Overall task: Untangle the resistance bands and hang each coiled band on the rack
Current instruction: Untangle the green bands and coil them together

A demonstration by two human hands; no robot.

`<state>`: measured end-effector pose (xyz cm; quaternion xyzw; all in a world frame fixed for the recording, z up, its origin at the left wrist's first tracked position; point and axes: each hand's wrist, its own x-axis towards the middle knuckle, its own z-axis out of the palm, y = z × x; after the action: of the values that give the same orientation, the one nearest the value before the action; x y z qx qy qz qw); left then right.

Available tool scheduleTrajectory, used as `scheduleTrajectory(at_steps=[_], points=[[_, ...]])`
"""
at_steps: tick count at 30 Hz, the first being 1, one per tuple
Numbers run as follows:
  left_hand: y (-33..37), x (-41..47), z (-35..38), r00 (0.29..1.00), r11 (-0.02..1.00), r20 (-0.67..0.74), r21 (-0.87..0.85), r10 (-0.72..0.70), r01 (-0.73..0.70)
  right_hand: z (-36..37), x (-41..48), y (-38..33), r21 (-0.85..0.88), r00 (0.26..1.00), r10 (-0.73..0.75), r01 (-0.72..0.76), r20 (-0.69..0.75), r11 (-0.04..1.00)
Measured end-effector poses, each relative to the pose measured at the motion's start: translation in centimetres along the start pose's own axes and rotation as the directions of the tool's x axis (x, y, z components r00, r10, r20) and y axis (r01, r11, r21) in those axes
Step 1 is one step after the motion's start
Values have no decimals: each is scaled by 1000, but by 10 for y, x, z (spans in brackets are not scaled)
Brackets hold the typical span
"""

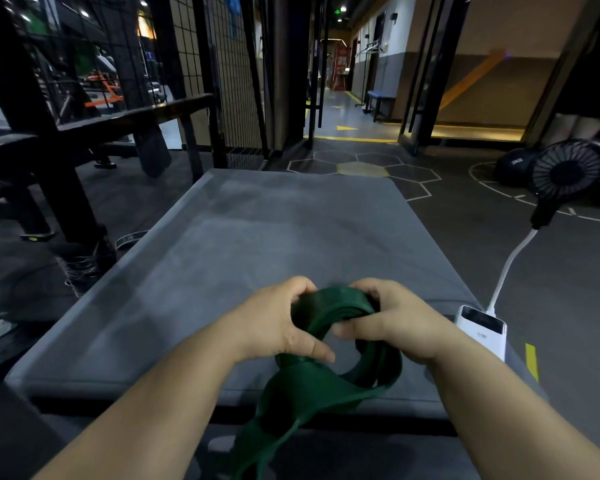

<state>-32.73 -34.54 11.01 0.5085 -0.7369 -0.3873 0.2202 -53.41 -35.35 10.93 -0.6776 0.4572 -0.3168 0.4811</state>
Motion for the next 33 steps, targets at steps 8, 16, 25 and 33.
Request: scheduleTrajectory(at_steps=[8, 16, 25, 33], points=[[-3, 0, 2, 993, 999, -119, 30, 24, -20, -1, 2, 1, 172, 998, -29, 18, 64, 985], [-1, -3, 1, 992, 998, -114, -24, 60, -63, -2, 2, -2, 92, 981, -13, -5, 195, 996], [3, -1, 4, 992, 995, -83, 7, 99, -98, -5, -2, -1, 116, 919, -13, -35, 394, 993], [-1, 2, 5, 992, 990, -27, -73, 120, -122, -1, -1, 0, 292, 928, -39, -76, 372, 953]])
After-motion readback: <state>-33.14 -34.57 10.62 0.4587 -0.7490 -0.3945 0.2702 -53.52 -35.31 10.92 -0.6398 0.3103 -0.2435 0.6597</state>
